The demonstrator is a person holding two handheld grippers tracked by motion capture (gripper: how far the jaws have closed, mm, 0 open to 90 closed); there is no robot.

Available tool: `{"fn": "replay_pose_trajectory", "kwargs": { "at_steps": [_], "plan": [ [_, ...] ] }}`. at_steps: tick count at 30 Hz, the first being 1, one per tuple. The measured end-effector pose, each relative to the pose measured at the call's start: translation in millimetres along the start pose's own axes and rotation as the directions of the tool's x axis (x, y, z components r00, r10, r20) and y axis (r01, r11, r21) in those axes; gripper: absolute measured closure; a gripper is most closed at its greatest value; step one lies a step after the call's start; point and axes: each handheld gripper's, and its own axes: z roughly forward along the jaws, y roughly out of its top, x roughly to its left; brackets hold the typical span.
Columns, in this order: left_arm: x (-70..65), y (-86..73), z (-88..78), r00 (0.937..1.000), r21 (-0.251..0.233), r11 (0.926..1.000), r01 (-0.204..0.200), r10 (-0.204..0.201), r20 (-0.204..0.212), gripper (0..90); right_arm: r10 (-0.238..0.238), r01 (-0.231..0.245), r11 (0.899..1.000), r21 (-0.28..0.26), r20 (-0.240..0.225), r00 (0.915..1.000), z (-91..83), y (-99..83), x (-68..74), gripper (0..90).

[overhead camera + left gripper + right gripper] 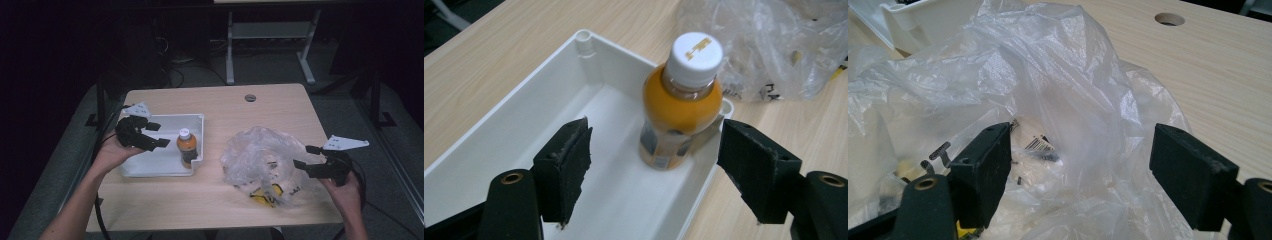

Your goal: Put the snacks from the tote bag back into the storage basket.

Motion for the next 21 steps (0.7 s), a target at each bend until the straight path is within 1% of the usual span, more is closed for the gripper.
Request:
{"fn": "replay_pose_trajectory", "kwargs": {
  "at_steps": [2, 3, 4, 5, 6, 7, 9, 15, 16, 21],
  "plan": [
    [1.3, -3.3, -2.7, 0.9998, -0.016, 0.9998, 0.014, -0.014, -0.013, 27.8, 0.003, -0.003, 1.0, -0.004, -0.002, 1.0, -0.3, 0.2, 0.1, 24.1],
    [2.3, -6.0, -5.0, 0.9995, -0.03, 0.9991, 0.03, -0.03, -0.011, 27.8, 0.013, -0.013, 1.0, -0.022, -0.011, 0.9999, -1.2, 1.0, -0.2, 24.1],
    [3.1, -7.2, -6.0, 0.9997, -0.024, 0.9995, 0.021, -0.022, -0.015, 27.8, 0.012, -0.013, 1.0, -0.025, -0.01, 0.9999, -1.3, 1.7, -0.3, 23.8],
    [3.1, -7.2, -6.0, 0.9997, -0.024, 0.9995, 0.021, -0.022, -0.015, 27.6, 0.012, -0.012, 1.0, -0.025, -0.008, 0.9999, -0.9, 2.3, -0.2, 23.3],
    [3.0, -8.1, -6.7, 0.9995, -0.023, 0.9996, 0.018, -0.019, -0.025, 27.6, 0.012, -0.012, 1.0, -0.025, -0.008, 0.9999, -0.9, 2.3, -0.2, 23.3],
    [3.6, -9.1, -7.4, 0.9995, -0.025, 0.9995, 0.021, -0.021, -0.022, 27.3, 0.012, -0.012, 1.0, -0.024, -0.004, 0.9999, -0.4, 2.6, -0.1, 21.9],
    [4.2, -11.3, -9.1, 0.9992, -0.028, 0.9993, 0.024, -0.025, -0.031, 26.4, 0.012, -0.012, 1.0, -0.016, -0.004, 0.9999, 0.6, 2.3, -0.2, 21.9],
    [4.7, -20.1, -8.9, 0.9987, -0.026, 0.9991, 0.035, -0.036, -0.036, 25.2, 0.01, -0.01, 1.0, -0.014, -0.006, 0.9999, 0.3, 2.6, -0.2, 21.8],
    [4.3, -21.4, -8.5, 0.9984, -0.028, 0.9987, 0.041, -0.042, -0.036, 25.0, 0.01, -0.01, 1.0, -0.013, -0.005, 0.9999, 0.2, 2.9, 0.2, 21.7],
    [2.8, -27.1, -6.7, 0.9988, -0.015, 0.9993, 0.034, -0.034, -0.035, 23.6, 0.004, -0.004, 1.0, -0.006, 0.0, 1.0, 0.9, 3.5, 0.8, 21.3]
  ]
}}
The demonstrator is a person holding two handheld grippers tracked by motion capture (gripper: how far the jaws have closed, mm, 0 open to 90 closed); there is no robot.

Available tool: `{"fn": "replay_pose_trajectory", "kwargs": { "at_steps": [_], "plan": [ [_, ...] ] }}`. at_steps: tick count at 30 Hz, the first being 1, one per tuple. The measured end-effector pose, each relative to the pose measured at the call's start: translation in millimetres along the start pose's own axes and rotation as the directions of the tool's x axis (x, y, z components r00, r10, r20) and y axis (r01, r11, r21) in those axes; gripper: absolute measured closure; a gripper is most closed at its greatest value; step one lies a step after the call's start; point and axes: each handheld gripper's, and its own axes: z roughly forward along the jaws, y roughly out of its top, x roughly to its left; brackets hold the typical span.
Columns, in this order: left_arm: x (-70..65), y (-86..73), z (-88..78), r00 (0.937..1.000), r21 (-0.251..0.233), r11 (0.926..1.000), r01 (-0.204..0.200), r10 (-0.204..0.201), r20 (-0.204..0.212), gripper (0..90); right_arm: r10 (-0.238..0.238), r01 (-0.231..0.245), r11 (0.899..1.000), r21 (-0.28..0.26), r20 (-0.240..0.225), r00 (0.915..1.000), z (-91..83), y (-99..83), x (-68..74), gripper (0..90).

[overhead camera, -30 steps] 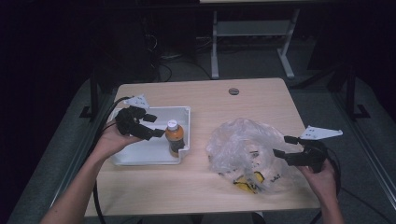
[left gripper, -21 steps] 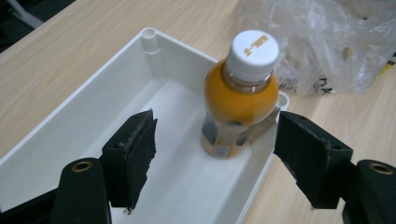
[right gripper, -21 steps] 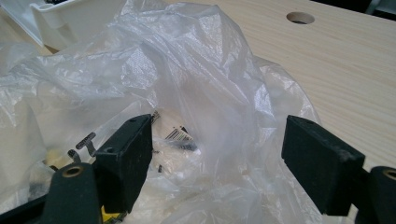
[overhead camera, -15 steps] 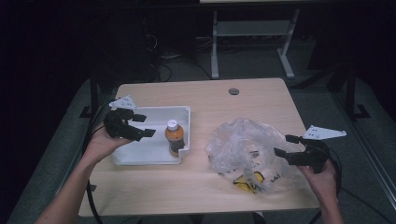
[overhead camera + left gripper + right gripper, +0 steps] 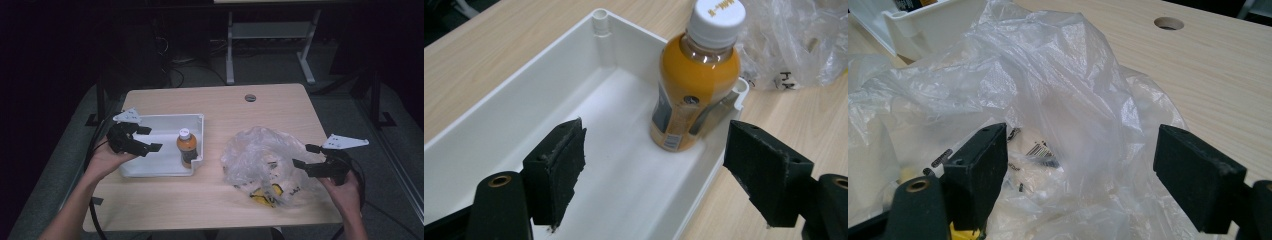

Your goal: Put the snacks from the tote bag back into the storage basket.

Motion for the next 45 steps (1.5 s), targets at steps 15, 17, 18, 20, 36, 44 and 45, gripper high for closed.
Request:
{"fn": "replay_pose_trajectory", "kwargs": {
  "at_steps": [15, 17, 18, 20, 36, 44, 45],
  "plan": [
    [1.1, -19.0, -4.8, 0.9998, -0.001, 0.9998, 0.018, -0.018, -0.013, 22.7, 0.008, -0.008, 1.0, 0.012, 0.009, 0.9999, 1.0, -1.2, -2.8, 21.4],
    [1.2, -22.6, -5.4, 0.9996, -0.007, 0.9996, 0.028, -0.028, -0.009, 22.5, 0.009, -0.009, 1.0, 0.014, 0.007, 0.9999, 1.1, -2.1, -3.0, 21.3],
    [1.7, -24.1, -5.8, 0.9995, -0.006, 0.9996, 0.029, -0.029, -0.011, 22.5, 0.008, -0.008, 1.0, 0.02, 0.007, 0.9999, 1.8, -2.9, -3.3, 21.4],
    [2.3, -26.5, -6.8, 0.9994, -0.009, 0.9996, 0.028, -0.029, -0.019, 22.5, 0.006, -0.007, 1.0, 0.024, 0.008, 0.9999, 2.0, -3.0, -3.4, 21.3],
    [3.0, -42.2, -13.1, 0.9989, -0.026, 0.9989, 0.039, -0.04, -0.026, 22.3, 0.002, -0.002, 1.0, 0.028, 0.002, 1.0, 3.0, -2.7, -2.5, 21.4],
    [1.4, -50.9, -14.2, 0.9985, -0.037, 0.9984, 0.043, -0.044, -0.032, 22.3, -0.003, 0.003, 1.0, 0.025, 0.005, 1.0, 1.7, -2.5, -2.0, 21.6],
    [1.1, -52.4, -13.7, 0.9983, -0.041, 0.9981, 0.046, -0.047, -0.033, 22.2, -0.003, 0.003, 1.0, 0.025, 0.004, 1.0, 1.7, -2.5, -2.1, 21.6]
  ]
}}
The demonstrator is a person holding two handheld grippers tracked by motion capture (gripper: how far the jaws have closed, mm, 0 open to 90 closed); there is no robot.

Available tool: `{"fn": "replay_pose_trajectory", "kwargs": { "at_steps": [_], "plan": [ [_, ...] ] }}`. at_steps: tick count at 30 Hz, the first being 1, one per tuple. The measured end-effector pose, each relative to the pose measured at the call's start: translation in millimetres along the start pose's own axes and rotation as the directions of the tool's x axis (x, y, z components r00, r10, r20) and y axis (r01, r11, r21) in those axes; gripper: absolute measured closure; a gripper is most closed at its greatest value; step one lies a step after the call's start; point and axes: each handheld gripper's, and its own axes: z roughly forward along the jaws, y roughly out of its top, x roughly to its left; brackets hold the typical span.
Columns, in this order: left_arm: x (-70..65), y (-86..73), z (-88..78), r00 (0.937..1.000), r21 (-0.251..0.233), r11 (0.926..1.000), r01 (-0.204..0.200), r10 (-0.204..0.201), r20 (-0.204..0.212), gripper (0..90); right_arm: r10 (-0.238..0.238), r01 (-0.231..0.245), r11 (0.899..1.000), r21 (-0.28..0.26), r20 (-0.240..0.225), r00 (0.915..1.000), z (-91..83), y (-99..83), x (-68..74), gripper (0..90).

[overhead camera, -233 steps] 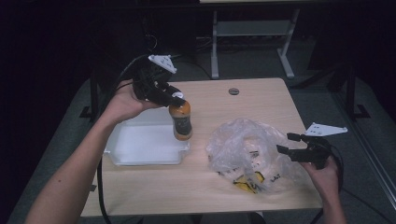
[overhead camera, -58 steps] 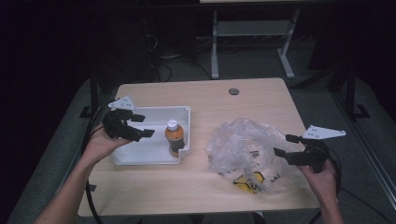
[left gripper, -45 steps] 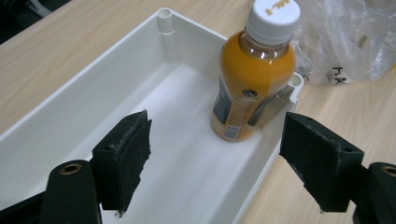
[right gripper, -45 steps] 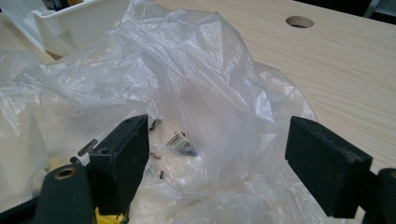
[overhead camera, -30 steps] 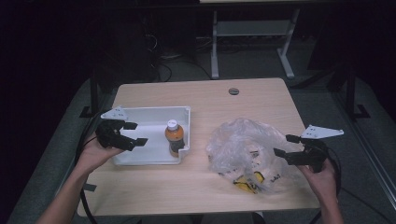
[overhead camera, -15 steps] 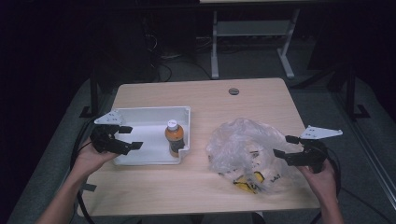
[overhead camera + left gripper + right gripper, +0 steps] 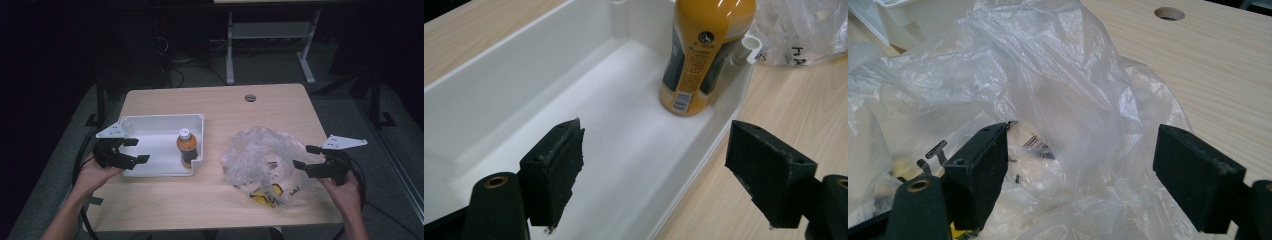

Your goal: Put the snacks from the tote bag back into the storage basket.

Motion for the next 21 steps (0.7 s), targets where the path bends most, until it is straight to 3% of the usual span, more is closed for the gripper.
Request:
{"fn": "replay_pose_trajectory", "kwargs": {
  "at_steps": [21],
  "plan": [
    [-5.1, -23.5, 3.5, 0.9998, 0.0, 0.9999, 0.013, -0.013, -0.013, 21.2, -0.01, 0.01, 1.0, 0.013, -0.016, 0.9998, 6.0, 0.6, 2.2, 21.8]
  ]
}}
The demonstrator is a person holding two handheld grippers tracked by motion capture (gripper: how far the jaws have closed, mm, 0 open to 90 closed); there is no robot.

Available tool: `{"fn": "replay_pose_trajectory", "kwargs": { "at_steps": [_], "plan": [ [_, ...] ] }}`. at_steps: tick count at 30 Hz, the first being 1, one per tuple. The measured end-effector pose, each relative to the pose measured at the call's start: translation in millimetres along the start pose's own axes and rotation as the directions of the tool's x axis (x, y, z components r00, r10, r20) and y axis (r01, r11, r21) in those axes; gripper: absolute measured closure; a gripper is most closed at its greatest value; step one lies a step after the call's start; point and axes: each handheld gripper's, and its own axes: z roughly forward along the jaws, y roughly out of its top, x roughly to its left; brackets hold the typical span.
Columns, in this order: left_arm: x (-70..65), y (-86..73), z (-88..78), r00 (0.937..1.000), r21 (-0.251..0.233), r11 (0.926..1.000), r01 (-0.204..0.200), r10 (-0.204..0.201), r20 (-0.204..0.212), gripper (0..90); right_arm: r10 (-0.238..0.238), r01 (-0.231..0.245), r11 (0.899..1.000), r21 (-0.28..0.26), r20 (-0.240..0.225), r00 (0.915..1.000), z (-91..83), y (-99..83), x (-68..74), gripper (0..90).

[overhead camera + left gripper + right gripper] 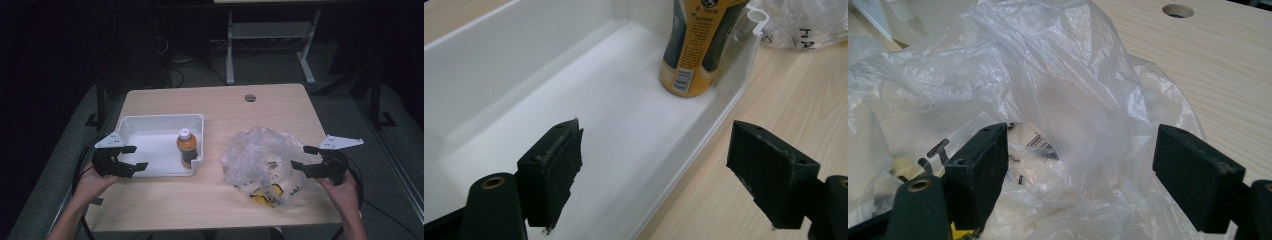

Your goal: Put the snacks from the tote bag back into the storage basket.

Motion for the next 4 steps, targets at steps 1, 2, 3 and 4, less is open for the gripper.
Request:
{"fn": "replay_pose_trajectory", "kwargs": {
  "at_steps": [1, 2, 3, 4],
  "plan": [
    [-0.2, -0.6, 0.4, 0.9999, 0.001, 0.9999, -0.01, 0.01, -0.005, 21.2, -0.004, 0.004, 1.0, 0.001, -0.001, 1.0, 0.3, -0.1, 0.2, 21.8],
    [-1.2, -0.9, 1.3, 0.9999, 0.0, 0.9999, -0.011, 0.011, -0.007, 21.2, -0.006, 0.006, 1.0, 0.001, -0.003, 1.0, 0.5, -0.1, 0.6, 21.8],
    [-2.0, -1.0, 2.2, 0.9999, 0.0, 0.9999, -0.014, 0.014, -0.009, 21.2, -0.009, 0.009, 1.0, 0.001, -0.003, 1.0, 0.5, -0.2, 0.8, 21.8],
    [-2.7, -1.1, 3.8, 1.0, -0.003, 1.0, -0.009, 0.009, -0.002, 21.2, -0.01, 0.01, 1.0, 0.001, -0.004, 0.9999, 0.4, -0.4, 0.8, 21.8]
  ]
}}
